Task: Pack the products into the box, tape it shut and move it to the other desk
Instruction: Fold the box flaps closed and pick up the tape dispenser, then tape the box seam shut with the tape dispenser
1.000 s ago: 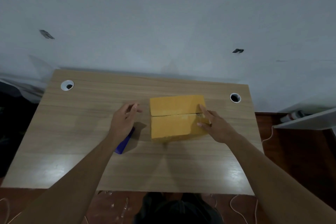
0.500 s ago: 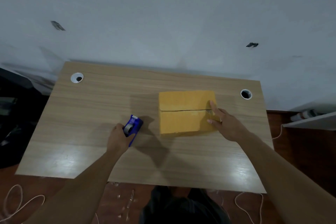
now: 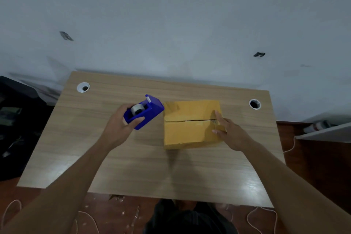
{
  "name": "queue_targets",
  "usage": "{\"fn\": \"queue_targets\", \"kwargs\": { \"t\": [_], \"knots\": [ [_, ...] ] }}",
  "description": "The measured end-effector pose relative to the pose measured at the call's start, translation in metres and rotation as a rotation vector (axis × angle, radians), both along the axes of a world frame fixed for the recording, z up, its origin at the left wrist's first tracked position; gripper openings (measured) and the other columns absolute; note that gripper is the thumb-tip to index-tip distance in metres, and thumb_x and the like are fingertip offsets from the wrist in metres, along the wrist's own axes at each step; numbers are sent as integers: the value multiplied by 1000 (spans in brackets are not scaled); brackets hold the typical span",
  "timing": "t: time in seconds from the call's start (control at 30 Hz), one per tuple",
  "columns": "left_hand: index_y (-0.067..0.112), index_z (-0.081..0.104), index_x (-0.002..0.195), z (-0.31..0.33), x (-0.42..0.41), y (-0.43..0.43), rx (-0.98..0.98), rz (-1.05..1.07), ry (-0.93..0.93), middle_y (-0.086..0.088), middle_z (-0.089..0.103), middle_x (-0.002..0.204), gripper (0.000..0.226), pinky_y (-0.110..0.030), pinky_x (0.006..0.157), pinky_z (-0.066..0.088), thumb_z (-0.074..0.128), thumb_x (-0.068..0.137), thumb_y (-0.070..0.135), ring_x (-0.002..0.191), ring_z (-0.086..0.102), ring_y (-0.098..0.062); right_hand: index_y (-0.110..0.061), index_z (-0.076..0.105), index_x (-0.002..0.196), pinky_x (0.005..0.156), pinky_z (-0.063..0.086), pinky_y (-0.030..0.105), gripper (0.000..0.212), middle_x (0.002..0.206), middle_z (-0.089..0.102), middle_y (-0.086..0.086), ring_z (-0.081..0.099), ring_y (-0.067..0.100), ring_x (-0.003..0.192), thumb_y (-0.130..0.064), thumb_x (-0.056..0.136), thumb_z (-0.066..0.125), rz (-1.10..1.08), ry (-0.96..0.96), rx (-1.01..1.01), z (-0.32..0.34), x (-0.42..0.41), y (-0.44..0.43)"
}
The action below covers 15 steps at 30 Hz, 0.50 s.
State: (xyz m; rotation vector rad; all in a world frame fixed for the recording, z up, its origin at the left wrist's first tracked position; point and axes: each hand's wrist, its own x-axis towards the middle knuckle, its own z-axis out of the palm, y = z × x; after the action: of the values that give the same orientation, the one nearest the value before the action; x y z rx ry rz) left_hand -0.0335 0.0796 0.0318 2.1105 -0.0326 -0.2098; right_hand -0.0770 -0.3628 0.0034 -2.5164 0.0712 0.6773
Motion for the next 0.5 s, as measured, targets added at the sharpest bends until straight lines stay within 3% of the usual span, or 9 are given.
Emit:
{"fn": "queue_targets", "kwargs": {
  "t": [0.17,0.27,0.37,0.43,0.5],
  "knots": [
    [27,66,138,26,11,-19,-51,-220,-68,10,69,130,44,-19,90,55,83,98,18,119,66,-7,-42,6,168,114,40,44,81,165,36,11,45,35,146,-48,106,57,-9,-9,37,4,-6,18],
    [25,67,137,22,13,-28,7,-333,-126,11,68,127,45,-23,99,52,82,95,23,120,65,-8,-41,15,167,111,45,46,78,161,42,11,49,34,142,-49,104,60,-29,-36,75,7,-9,24],
    [24,67,136,17,13,-31,27,-371,-117,10,66,123,46,-28,97,53,80,93,30,117,64,-9,-40,26,163,102,51,43,70,153,46,12,63,33,124,-51,103,60,-87,-53,104,11,-11,26],
    [25,66,136,13,13,-30,42,-379,-116,9,66,123,45,-32,96,55,82,94,29,116,64,-10,-34,32,160,96,51,39,65,151,42,11,64,32,118,-51,104,58,-119,-70,105,15,-9,29],
    [26,66,137,10,12,-27,55,-388,-104,10,65,124,45,-35,97,56,84,96,22,117,64,-11,-27,35,159,97,47,37,63,153,36,10,60,34,124,-51,104,55,-147,-75,85,19,-6,31]
  ]
}}
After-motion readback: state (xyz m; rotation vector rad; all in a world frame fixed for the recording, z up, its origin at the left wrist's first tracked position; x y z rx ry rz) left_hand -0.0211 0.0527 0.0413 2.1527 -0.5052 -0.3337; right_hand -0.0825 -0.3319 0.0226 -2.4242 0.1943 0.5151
